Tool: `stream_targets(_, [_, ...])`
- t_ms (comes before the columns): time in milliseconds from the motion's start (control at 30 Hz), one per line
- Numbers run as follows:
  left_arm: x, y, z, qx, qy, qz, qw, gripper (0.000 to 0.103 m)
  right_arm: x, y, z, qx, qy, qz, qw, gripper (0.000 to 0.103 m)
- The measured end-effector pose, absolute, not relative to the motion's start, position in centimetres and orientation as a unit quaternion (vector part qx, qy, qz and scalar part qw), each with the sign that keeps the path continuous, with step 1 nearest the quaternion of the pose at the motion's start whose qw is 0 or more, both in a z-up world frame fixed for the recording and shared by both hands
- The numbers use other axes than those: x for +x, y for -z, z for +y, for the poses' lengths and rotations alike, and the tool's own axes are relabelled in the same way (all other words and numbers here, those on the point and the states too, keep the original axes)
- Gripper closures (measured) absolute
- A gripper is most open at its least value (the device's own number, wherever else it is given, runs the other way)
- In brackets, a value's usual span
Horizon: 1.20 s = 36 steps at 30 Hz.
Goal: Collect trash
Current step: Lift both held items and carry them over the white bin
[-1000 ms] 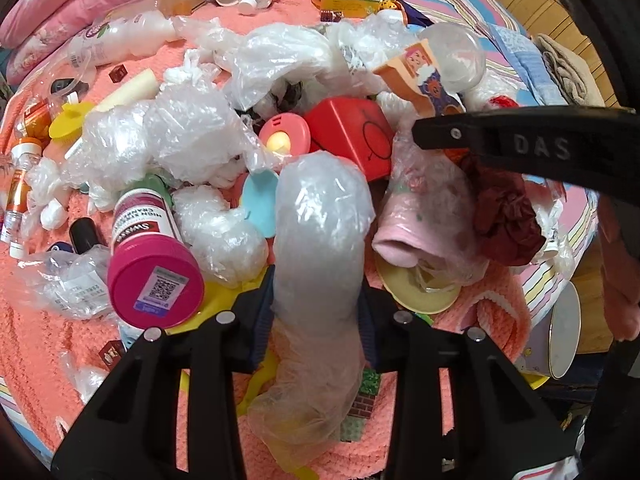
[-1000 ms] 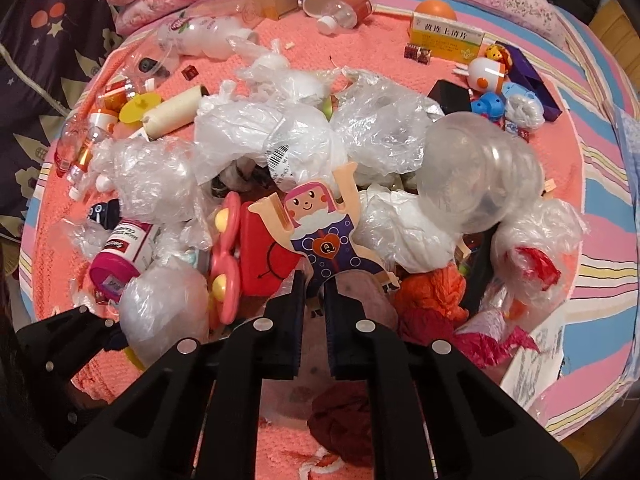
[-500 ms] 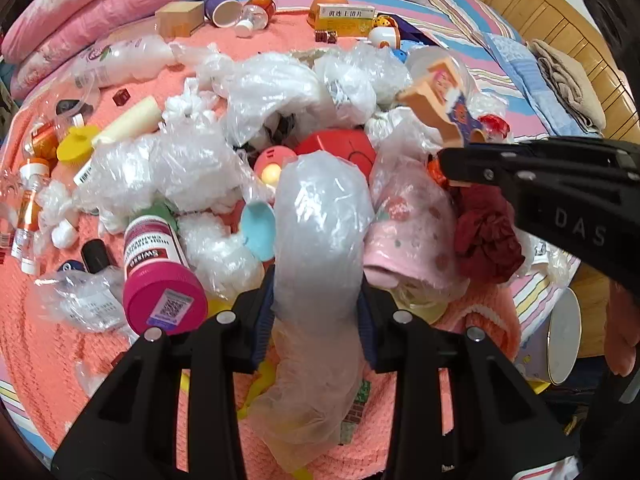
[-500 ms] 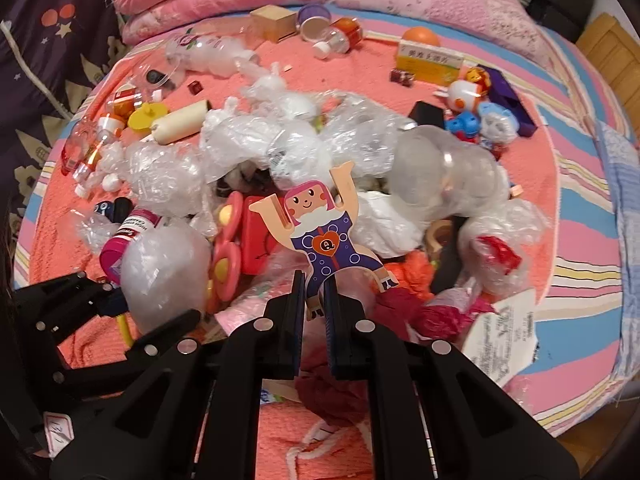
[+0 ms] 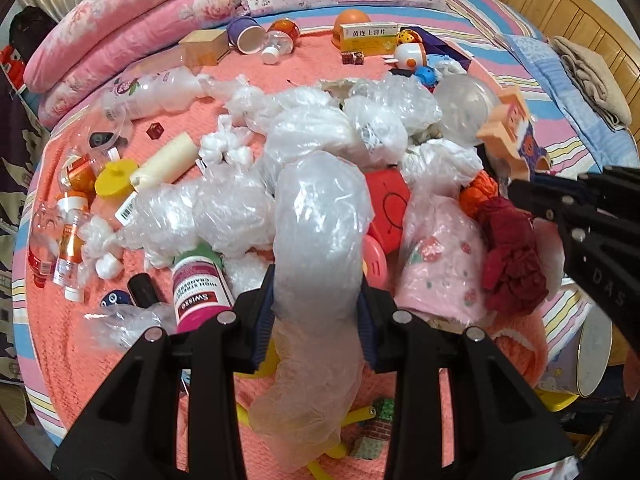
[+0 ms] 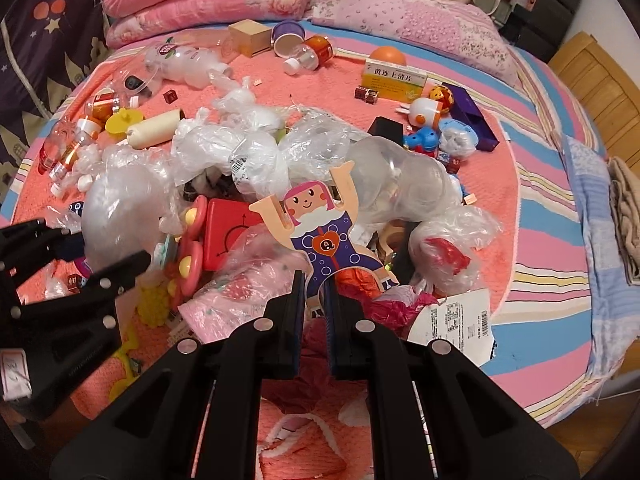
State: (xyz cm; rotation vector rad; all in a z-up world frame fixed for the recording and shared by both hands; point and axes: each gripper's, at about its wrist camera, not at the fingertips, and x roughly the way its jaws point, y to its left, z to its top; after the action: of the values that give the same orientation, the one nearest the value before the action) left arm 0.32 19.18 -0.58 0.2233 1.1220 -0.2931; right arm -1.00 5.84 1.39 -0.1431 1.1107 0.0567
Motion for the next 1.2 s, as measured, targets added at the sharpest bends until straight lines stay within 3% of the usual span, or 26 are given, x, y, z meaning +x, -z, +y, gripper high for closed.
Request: stream_targets(1200, [-1.4, -3.8, 8.6, 0.156, 0.214, 0.488, 0.832, 0.069, -4.9, -4.1, -2.1, -0.03, 0.034, 0.505, 0.862, 0.095])
